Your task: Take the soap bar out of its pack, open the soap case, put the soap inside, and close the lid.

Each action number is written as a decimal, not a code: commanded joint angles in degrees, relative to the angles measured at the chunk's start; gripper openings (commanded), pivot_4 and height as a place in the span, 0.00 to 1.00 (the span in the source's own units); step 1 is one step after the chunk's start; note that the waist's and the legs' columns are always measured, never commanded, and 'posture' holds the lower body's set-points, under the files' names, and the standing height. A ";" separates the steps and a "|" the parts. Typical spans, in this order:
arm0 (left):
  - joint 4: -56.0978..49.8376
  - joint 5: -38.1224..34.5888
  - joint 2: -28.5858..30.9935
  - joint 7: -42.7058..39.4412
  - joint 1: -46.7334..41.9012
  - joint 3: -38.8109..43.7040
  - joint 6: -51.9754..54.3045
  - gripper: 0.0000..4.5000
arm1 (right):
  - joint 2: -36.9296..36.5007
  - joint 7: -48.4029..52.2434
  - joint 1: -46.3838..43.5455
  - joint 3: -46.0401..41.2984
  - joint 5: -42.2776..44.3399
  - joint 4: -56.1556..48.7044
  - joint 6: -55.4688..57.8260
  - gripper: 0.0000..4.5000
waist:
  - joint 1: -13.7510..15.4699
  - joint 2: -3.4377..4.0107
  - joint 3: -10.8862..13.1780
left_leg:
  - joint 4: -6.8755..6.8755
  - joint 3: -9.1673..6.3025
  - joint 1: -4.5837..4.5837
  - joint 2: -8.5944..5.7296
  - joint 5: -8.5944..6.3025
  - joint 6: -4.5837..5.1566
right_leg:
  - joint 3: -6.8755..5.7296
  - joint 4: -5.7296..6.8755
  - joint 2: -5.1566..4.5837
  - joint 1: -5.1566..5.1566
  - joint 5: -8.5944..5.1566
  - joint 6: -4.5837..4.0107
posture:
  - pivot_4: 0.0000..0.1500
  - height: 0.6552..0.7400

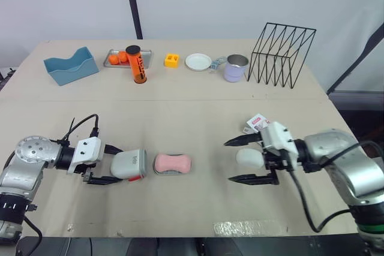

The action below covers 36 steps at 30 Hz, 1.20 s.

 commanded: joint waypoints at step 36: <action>-5.57 -0.81 0.17 0.89 2.11 0.29 1.41 0.81 | 18.61 -13.07 -23.23 29.13 -18.79 5.52 18.41 1.00 | -0.04 -0.04 -0.02 | 0.04 -0.15 -0.22 0.03 0.00 0.00 | -0.26 0.03 -0.03 -0.22 0.11 -0.20 | 1.00 1.00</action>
